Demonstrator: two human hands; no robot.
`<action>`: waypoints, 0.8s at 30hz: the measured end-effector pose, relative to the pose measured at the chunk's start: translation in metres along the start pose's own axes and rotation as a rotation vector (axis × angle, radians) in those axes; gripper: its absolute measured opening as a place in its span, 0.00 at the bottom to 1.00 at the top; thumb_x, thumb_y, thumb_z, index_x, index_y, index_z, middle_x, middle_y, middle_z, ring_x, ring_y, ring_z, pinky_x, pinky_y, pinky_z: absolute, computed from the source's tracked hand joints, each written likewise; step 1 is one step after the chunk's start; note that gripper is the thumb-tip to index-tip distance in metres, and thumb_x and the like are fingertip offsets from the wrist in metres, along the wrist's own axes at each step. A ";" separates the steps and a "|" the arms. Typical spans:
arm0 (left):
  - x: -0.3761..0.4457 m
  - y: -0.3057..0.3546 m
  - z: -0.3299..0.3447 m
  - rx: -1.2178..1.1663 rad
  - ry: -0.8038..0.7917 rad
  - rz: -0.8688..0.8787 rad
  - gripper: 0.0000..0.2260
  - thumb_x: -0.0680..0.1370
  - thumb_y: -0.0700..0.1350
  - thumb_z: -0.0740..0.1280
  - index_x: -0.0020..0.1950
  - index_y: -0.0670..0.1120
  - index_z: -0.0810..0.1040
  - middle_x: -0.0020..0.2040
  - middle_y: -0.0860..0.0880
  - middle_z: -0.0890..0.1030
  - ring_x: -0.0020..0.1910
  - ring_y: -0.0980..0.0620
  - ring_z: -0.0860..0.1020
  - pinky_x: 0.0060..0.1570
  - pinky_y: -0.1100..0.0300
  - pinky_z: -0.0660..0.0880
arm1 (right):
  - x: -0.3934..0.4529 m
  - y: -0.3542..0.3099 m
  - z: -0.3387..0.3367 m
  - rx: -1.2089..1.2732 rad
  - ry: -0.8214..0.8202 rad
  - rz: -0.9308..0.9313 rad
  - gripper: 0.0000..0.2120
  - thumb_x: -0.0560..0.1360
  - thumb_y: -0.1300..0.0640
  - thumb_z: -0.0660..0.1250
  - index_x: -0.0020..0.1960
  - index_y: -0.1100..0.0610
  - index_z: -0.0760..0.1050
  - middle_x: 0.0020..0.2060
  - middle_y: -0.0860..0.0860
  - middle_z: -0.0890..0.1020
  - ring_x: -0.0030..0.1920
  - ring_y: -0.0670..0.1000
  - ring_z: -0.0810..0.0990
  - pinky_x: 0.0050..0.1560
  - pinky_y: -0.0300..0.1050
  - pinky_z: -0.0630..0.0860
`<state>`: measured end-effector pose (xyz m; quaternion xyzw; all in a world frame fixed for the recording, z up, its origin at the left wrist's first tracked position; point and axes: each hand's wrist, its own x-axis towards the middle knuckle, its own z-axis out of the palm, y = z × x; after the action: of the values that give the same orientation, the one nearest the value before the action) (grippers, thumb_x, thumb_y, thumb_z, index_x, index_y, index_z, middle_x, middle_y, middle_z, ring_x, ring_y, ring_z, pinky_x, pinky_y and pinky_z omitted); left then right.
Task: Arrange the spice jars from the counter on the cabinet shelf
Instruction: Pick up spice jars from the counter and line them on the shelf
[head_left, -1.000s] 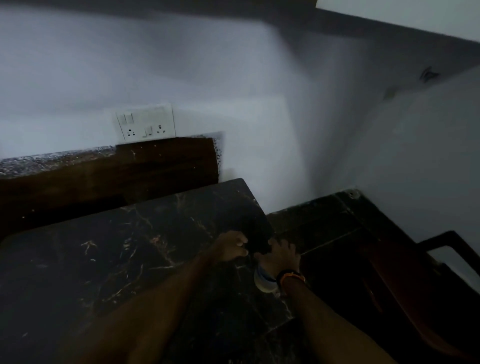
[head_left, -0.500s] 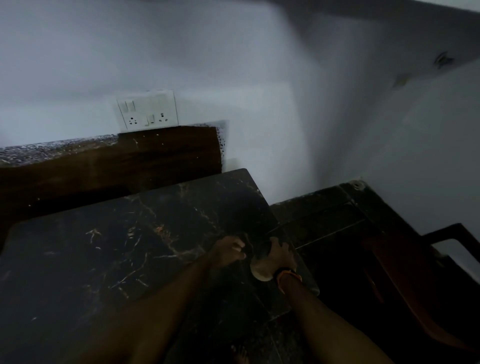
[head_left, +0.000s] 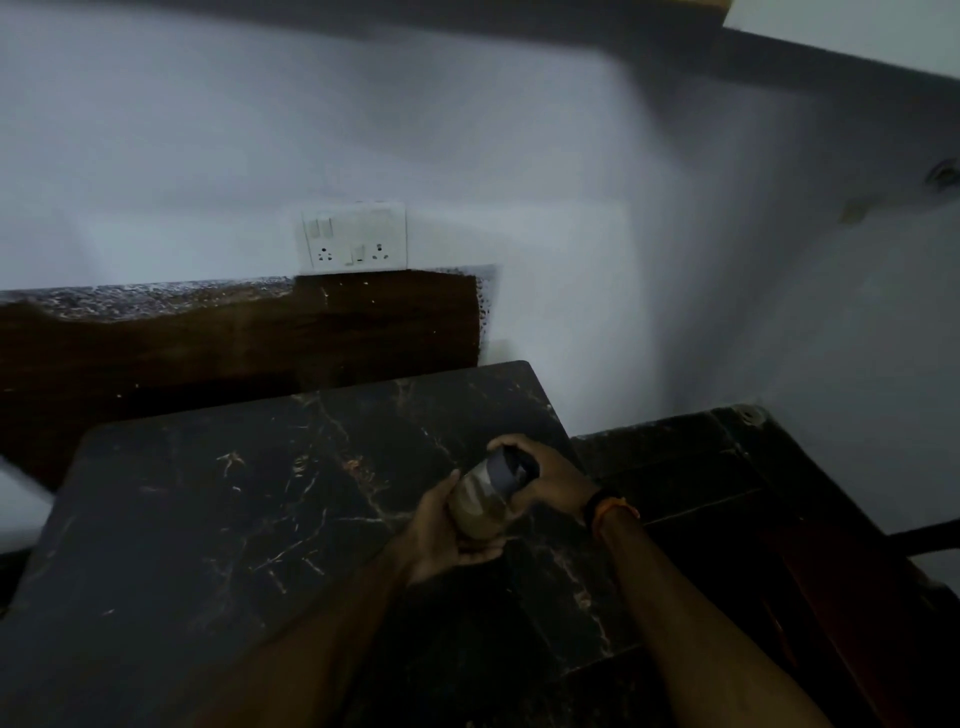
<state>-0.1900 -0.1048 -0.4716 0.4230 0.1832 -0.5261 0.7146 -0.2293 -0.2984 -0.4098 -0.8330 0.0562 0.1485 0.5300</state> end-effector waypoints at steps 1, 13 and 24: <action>-0.003 0.002 0.000 -0.056 -0.023 0.024 0.26 0.77 0.64 0.63 0.65 0.46 0.79 0.60 0.35 0.82 0.60 0.33 0.79 0.51 0.43 0.81 | 0.002 -0.005 -0.002 0.007 -0.014 -0.021 0.38 0.63 0.71 0.75 0.66 0.45 0.72 0.65 0.49 0.73 0.62 0.47 0.75 0.51 0.38 0.80; -0.033 0.026 0.006 -0.015 -0.137 0.525 0.28 0.73 0.49 0.72 0.72 0.46 0.72 0.68 0.40 0.77 0.66 0.37 0.77 0.66 0.37 0.73 | 0.026 -0.022 0.000 0.337 0.199 -0.010 0.44 0.66 0.66 0.77 0.76 0.48 0.62 0.61 0.41 0.74 0.60 0.46 0.75 0.56 0.42 0.77; -0.037 0.043 0.037 0.406 0.025 0.778 0.36 0.62 0.45 0.82 0.67 0.50 0.73 0.63 0.49 0.79 0.60 0.49 0.81 0.55 0.52 0.82 | 0.045 -0.049 0.008 0.682 0.450 0.059 0.46 0.62 0.38 0.78 0.74 0.51 0.66 0.62 0.62 0.78 0.57 0.63 0.82 0.58 0.64 0.79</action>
<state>-0.1717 -0.1084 -0.4064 0.5988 -0.0883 -0.2379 0.7596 -0.1758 -0.2673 -0.3837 -0.6192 0.2409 -0.0495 0.7457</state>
